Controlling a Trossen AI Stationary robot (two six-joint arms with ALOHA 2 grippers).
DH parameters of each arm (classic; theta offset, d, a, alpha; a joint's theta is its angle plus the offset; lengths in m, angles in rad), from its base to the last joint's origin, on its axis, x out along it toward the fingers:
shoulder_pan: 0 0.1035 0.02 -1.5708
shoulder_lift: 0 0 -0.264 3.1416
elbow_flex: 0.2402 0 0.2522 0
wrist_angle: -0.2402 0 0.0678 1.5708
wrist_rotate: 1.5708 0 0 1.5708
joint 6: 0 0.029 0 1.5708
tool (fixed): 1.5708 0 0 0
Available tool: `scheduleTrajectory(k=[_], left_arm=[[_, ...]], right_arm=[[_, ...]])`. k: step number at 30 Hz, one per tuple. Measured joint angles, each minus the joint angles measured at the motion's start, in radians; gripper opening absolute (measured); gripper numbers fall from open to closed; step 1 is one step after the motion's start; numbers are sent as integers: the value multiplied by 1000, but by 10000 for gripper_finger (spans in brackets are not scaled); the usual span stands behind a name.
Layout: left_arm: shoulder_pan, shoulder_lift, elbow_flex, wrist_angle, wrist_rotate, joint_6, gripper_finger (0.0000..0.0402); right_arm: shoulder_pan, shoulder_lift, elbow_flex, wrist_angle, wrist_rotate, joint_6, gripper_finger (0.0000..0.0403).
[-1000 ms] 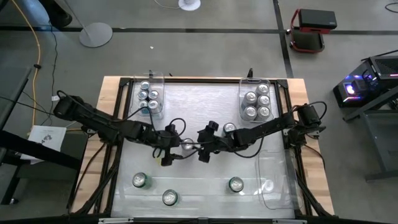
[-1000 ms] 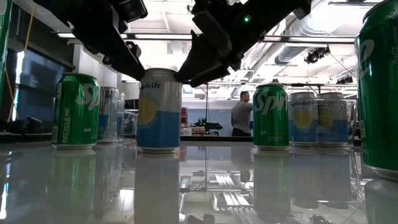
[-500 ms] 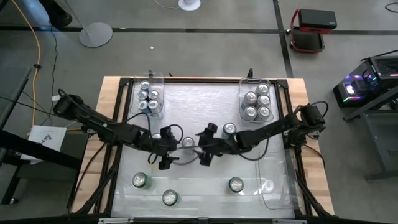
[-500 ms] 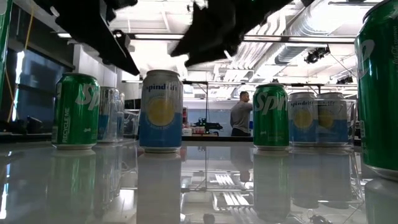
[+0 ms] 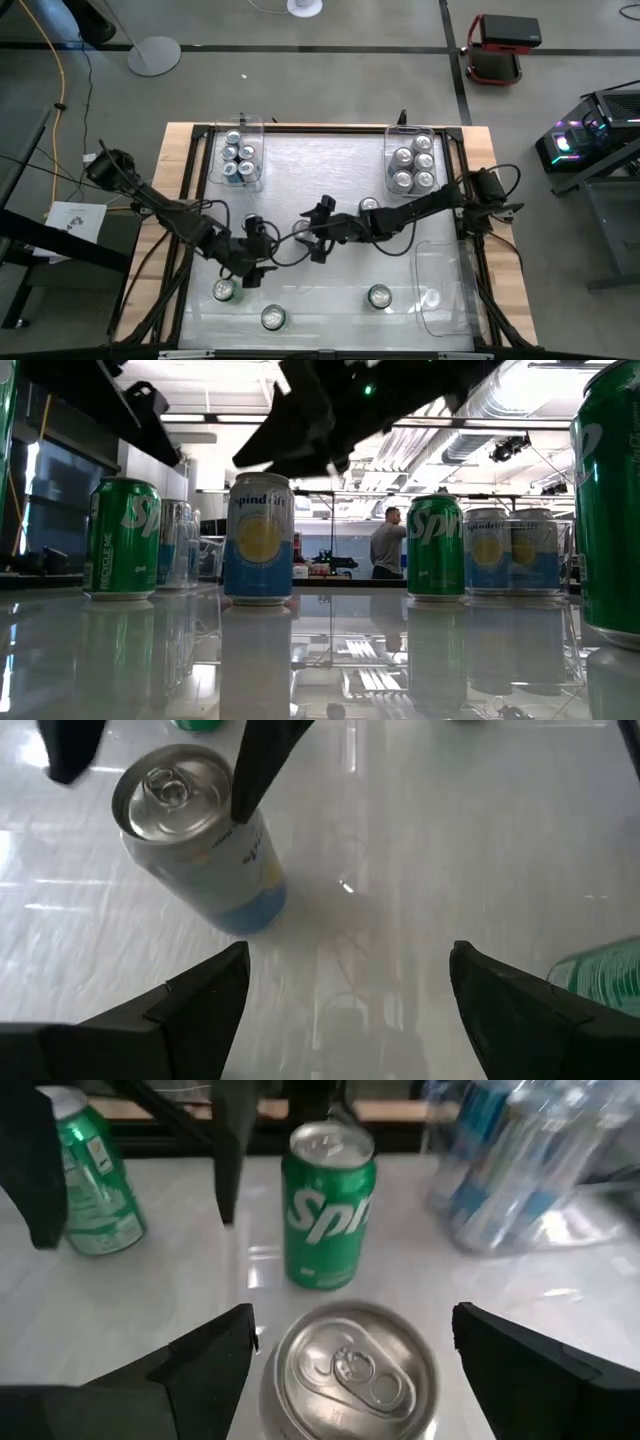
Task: Sort soda cans
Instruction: Put the blue-white soda can into the top right transparent bin
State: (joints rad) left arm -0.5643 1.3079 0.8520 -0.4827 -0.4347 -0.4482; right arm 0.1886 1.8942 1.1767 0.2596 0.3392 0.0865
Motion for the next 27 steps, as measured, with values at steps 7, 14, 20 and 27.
scheduleTrajectory(k=[7,14,20,27], left_arm=[[-52,0,0,-43,-84,-61,319],[-67,0,0,-44,-118,-66,319],[-72,0,0,-43,-137,-86,319],[-105,2,-18,11,-230,-148,319]], right_arm=[[-53,55,0,18,-153,35,326],[-48,89,0,63,-157,-13,317],[-32,58,0,23,-123,-28,279],[-33,-205,-2,-199,36,-157,280]])
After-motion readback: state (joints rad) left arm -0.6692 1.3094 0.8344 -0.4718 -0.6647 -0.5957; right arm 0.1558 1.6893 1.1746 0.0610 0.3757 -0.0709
